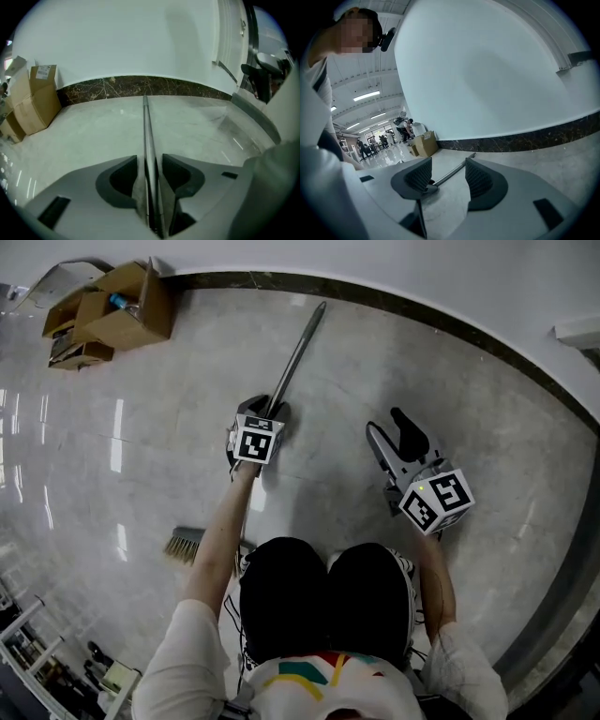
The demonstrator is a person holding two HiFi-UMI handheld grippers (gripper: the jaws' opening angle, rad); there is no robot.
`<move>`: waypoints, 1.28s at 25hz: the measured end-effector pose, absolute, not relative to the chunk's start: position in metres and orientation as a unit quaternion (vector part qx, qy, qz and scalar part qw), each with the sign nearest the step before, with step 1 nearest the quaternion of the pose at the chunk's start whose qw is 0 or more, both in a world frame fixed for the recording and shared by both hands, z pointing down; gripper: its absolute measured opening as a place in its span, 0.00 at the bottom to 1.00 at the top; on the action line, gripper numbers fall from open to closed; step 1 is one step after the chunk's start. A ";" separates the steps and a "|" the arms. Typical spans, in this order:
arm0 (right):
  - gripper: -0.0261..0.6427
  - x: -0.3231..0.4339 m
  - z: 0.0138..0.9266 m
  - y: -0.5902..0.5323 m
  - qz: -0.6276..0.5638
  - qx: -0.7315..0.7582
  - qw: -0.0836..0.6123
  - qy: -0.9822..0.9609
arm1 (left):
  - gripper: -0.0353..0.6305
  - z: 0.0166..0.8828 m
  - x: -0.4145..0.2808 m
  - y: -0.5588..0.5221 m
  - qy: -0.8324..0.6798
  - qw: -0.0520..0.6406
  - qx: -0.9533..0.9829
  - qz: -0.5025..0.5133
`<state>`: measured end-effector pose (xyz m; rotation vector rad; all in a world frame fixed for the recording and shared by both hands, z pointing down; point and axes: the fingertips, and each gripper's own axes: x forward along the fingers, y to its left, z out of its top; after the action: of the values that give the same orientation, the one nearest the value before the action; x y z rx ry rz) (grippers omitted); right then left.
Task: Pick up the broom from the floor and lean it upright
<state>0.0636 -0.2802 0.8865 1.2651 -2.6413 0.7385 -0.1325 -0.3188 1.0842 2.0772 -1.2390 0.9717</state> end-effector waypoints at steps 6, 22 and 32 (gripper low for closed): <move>0.38 0.060 0.886 -0.277 0.239 0.427 0.062 -0.870 | 0.28 1.085 -0.133 -0.321 -0.464 0.261 0.765 0.362; 0.38 0.051 0.813 -0.262 0.231 0.422 0.052 -0.875 | 0.25 0.892 -0.129 -0.360 -0.549 0.151 0.796 0.206; 0.38 0.085 0.748 -0.248 0.185 0.459 0.034 -0.868 | 0.25 0.709 -0.098 -0.399 -0.576 0.029 0.814 0.062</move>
<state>0.0851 -0.2484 0.7477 1.4131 -2.6697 0.5702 -0.0976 -0.3986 0.7085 2.5118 -1.7784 0.1928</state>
